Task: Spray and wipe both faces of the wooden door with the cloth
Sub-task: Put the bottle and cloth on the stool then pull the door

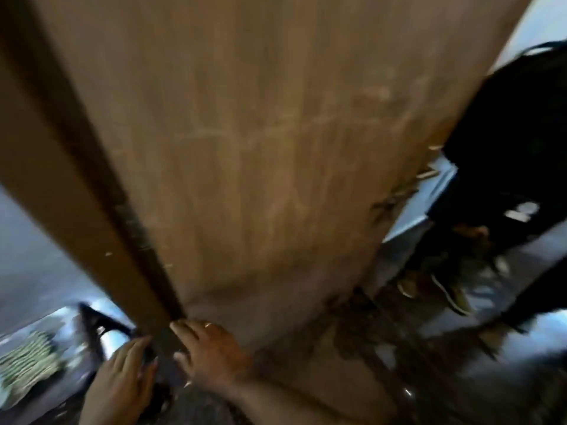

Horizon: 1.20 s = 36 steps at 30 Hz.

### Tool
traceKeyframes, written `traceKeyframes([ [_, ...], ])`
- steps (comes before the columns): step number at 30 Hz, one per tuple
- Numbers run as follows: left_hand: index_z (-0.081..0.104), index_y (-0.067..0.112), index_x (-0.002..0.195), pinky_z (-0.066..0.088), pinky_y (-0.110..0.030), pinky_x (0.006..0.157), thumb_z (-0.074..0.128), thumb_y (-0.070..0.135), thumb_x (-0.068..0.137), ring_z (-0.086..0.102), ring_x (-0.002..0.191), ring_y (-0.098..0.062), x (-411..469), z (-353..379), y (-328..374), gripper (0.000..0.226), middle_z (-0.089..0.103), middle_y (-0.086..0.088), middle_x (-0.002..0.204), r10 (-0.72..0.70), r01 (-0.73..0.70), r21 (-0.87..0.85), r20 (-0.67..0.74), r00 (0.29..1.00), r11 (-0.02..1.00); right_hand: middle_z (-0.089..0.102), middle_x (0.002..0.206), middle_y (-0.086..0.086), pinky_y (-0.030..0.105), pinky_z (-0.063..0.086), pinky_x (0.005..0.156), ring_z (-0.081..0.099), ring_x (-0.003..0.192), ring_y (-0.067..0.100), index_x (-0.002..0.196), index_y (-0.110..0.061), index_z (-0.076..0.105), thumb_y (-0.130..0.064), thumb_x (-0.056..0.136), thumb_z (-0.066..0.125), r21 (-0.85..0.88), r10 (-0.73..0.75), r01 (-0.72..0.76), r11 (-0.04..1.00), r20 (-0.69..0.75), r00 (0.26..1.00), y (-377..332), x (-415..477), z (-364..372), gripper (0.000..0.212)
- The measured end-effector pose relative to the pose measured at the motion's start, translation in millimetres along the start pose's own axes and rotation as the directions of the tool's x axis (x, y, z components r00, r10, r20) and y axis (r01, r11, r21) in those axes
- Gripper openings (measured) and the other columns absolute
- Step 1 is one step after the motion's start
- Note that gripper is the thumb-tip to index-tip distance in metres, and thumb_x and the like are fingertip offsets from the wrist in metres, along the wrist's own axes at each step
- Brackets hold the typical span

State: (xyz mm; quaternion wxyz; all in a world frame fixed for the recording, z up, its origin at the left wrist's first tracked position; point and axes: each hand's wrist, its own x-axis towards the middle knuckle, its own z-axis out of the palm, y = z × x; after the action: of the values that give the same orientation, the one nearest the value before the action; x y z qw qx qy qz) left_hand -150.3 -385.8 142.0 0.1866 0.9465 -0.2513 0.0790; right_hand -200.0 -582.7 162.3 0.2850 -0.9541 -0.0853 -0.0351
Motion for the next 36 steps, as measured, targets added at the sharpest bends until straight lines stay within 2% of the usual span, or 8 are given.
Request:
traceKeyframes([
  [3, 0.064, 0.005, 0.098, 0.049, -0.039, 0.07, 0.02, 0.059, 0.092, 0.068, 0.072, -0.036, 31, 22, 87, 0.071, 0.068, -0.023, 0.087, 0.104, -0.105, 0.002, 0.081, 0.991, 0.994, 0.05, 0.139, 0.01, 0.044, 0.044, 0.099, 0.051, 0.119, 0.033, 0.144, -0.02, 0.038, -0.03, 0.095, 0.047, -0.096, 0.135, -0.138, 0.986, -0.033, 0.99, 57, -61, -59, 0.051],
  [6, 0.058, -0.002, 0.092, 0.052, -0.039, 0.042, 0.017, 0.056, 0.095, 0.067, 0.055, -0.036, 66, 28, 187, 0.071, 0.068, -0.026, 0.074, 0.193, -0.198, 0.004, 0.185, 0.963, 0.98, 0.049, 0.139, 0.012, 0.048, 0.047, 0.097, 0.052, 0.121, 0.038, 0.142, -0.017, 0.041, -0.025, 0.096, 0.047, -0.148, 0.317, -0.321, 0.935, -0.048, 0.947, 114, -113, -109, 0.048],
  [11, 0.058, 0.009, 0.113, 0.05, -0.034, 0.082, 0.044, 0.046, 0.08, 0.066, 0.092, -0.034, 166, 41, 334, 0.051, 0.064, -0.014, 0.108, 0.331, -0.289, -0.226, 0.177, 0.927, 0.93, 0.057, 0.126, 0.011, 0.048, 0.051, 0.083, 0.057, 0.11, 0.038, 0.134, -0.023, 0.048, -0.033, 0.099, 0.041, -0.195, 0.537, -0.543, 0.817, -0.087, 0.839, 178, -171, -189, 0.037],
  [20, 0.043, 0.001, 0.129, 0.036, -0.043, 0.105, 0.056, 0.03, 0.088, 0.042, 0.124, -0.037, 377, 45, 588, 0.052, 0.045, -0.022, 0.133, 0.355, -0.29, -0.296, 0.194, 0.915, 0.91, 0.06, 0.127, 0.009, 0.039, 0.047, 0.091, 0.058, 0.115, 0.032, 0.124, -0.022, 0.056, -0.039, 0.1, 0.042, -0.085, 0.785, -0.783, 0.616, -0.009, 0.619, 254, -238, -270, 0.033],
  [24, 0.037, 0.003, 0.138, 0.038, -0.044, 0.105, 0.049, 0.038, 0.09, 0.044, 0.125, -0.037, 447, 77, 644, 0.06, 0.043, -0.02, 0.138, 0.233, -0.147, -0.271, 0.32, 0.918, 0.951, 0.059, 0.127, 0.018, 0.041, 0.045, 0.095, 0.056, 0.117, 0.037, 0.125, -0.01, 0.057, -0.033, 0.104, 0.04, -0.111, 0.847, -0.841, 0.529, 0.006, 0.532, 279, -247, -276, 0.036],
  [28, 0.049, 0.005, 0.127, 0.048, -0.036, 0.086, 0.045, 0.036, 0.092, 0.057, 0.108, -0.035, 466, 124, 663, 0.047, 0.056, -0.01, 0.121, 0.134, 0.057, -0.362, 0.48, 0.867, 0.93, 0.062, 0.122, 0.018, 0.042, 0.048, 0.092, 0.06, 0.113, 0.038, 0.121, -0.008, 0.061, -0.032, 0.103, 0.041, -0.079, 0.889, -0.885, 0.458, 0.027, 0.458, 300, -251, -261, 0.036],
  [33, 0.055, 0.012, 0.12, 0.049, -0.043, 0.092, 0.043, 0.047, 0.073, 0.059, 0.104, -0.031, 483, 166, 653, 0.059, 0.06, -0.013, 0.117, -0.041, 0.194, -0.33, 0.419, 0.907, 0.924, 0.063, 0.122, 0.011, 0.042, 0.051, 0.089, 0.062, 0.108, 0.03, 0.125, -0.015, 0.059, -0.039, 0.1, 0.04, -0.003, 0.914, -0.917, 0.399, 0.084, 0.397, 321, -267, -233, 0.039],
  [36, 0.054, 0.009, 0.122, 0.046, -0.044, 0.096, 0.045, 0.043, 0.082, 0.056, 0.11, -0.033, 475, 166, 657, 0.053, 0.057, -0.016, 0.122, 0.008, 0.08, -0.256, 0.327, 0.945, 0.963, 0.061, 0.123, 0.009, 0.04, 0.051, 0.091, 0.061, 0.107, 0.025, 0.127, -0.018, 0.057, -0.042, 0.099, 0.042, 0.027, 0.917, -0.927, 0.374, 0.136, 0.374, 326, -273, -219, 0.039],
])
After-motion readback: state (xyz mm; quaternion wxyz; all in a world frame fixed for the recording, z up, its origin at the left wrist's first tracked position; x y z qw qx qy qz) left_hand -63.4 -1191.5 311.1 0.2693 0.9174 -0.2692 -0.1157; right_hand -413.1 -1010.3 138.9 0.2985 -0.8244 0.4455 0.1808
